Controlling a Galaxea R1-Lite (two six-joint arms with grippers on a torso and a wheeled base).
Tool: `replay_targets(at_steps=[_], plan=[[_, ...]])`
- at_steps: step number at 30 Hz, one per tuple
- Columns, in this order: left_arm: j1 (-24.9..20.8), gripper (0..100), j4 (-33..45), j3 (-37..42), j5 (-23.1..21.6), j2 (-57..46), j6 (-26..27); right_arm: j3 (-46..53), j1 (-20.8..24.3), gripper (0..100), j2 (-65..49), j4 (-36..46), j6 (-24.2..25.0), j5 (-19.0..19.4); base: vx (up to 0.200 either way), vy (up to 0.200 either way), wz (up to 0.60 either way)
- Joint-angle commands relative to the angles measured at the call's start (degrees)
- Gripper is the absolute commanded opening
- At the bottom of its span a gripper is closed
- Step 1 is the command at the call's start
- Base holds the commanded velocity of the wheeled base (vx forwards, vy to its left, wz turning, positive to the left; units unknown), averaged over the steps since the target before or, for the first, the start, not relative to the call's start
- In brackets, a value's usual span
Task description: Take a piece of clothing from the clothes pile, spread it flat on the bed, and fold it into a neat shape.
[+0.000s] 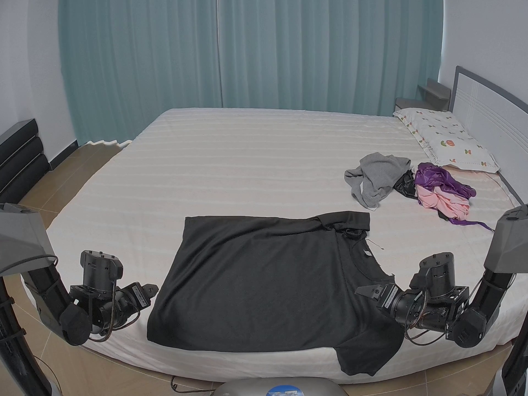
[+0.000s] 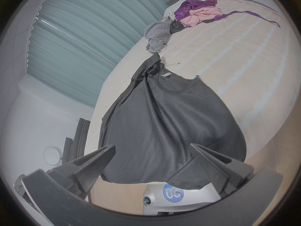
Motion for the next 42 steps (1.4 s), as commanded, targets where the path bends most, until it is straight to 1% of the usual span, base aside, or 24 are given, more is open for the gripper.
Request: replay_targets(at_steps=[1, 2, 5, 7, 16, 23, 25, 28, 29, 30, 31, 32, 33, 35, 36, 37, 39, 40, 42], plan=[[-0.3, 100, 0.0, -0.1, 0.0, 0.2, -0.1, 0.0, -0.1, 100, 0.2, 0.0, 0.0, 0.0, 0.0, 0.0, 0.0], [-0.5, 100, 0.0, -0.2, 0.0, 0.2, -0.4, 0.0, -0.2, 100, 0.2, 0.0, 0.0, 0.0, 0.0, 0.0, 0.0], [-2.8, 100, 0.0, -0.2, 0.1, -0.3, -2.9, -0.2, -0.2, 100, 0.3, 0.0, 0.0, 0.0, 0.0, 0.0, 0.0], [-2.9, 100, 0.0, -0.3, 0.1, -0.3, -2.9, -0.2, -0.2, 100, 0.3, 0.0, 0.0, 0.0, 0.0, 0.0, 0.0], [-4.2, 100, 0.0, -0.2, 0.1, -0.1, -3.9, -0.6, -0.2, 100, 0.3, -0.1, -0.1, -0.5, 0.2, 0.0, 0.0], [-5.1, 100, 0.0, -0.3, 0.1, 0.1, -4.8, -0.9, -0.5, 100, 0.3, -0.2, 0.0, -0.6, 0.0, 0.0, 0.0], [-5.3, 100, 0.0, -0.4, 0.0, 0.2, -6.3, -1.4, -0.5, 100, 0.2, -0.4, -0.3, -0.8, 0.0, 0.0, 0.0], [-5.7, 100, 0.1, -1.8, -0.5, 0.5, -9.8, -3.1, -0.5, 100, -0.2, -0.4, -0.6, -2.5, 0.0, 0.0, 0.0], [-5.7, 100, 0.1, -1.8, -0.5, 0.5, -9.9, -3.2, -0.5, 100, -0.2, -0.4, -0.6, -2.6, 0.0, 0.0, 0.0], [-5.7, 100, 0.1, -2.2, -2.2, 0.9, -12.0, -6.0, -0.7, 100, 0.2, 0.8, -0.7, -4.0, 0.0, 0.0, 0.0], [-5.7, 100, 0.1, -2.2, -2.2, 0.9, -12.0, -6.0, -0.7, 100, 0.2, 0.8, -0.7, -4.0, 0.0, 0.0, 0.0], [-5.7, 100, 0.1, -2.3, -4.4, 1.1, -13.3, -9.5, -1.4, 100, 1.4, 3.2, -0.7, -5.3, 0.0, 0.0, 0.0], [-5.7, 100, 0.1, -2.3, -5.5, 1.1, -13.9, -11.7, -1.7, 100, 2.4, 5.3, -0.7, -6.2, 0.0, 0.0, 0.0], [-5.7, 100, 0.1, -2.3, -5.7, 1.2, -14.0, -12.0, -1.7, 100, 2.5, 5.5, -0.7, -6.4, 0.0, 0.0, 0.0], [-5.2, 100, 0.0, -2.9, -7.7, 1.5, -16.1, -17.9, -1.9, 100, 4.9, 9.5, -0.6, -8.2, 0.0, 0.0, 0.0], [-5.2, 100, 0.0, -2.9, -7.7, 1.5, -16.1, -17.9, -1.9, 100, 4.9, 9.5, -0.6, -8.2, 0.0, 0.0, 0.0], [-4.8, 100, 0.1, -5.2, -9.8, 2.4, -20.6, -24.0, -1.8, 100, 8.2, 12.4, -0.8, -8.2, 0.0, 0.0, 0.0], [-4.9, 100, 0.1, -5.7, -10.1, 2.7, -21.6, -25.7, -1.8, 100, 8.9, 13.4, -0.8, -8.2, 0.0, 0.0, 0.0], [-4.9, 100, 0.0, -6.9, -10.2, 4.4, -23.7, -31.2, -1.7, 100, 10.9, 18.0, -0.8, -8.2, 0.0, 0.0, 0.0]])
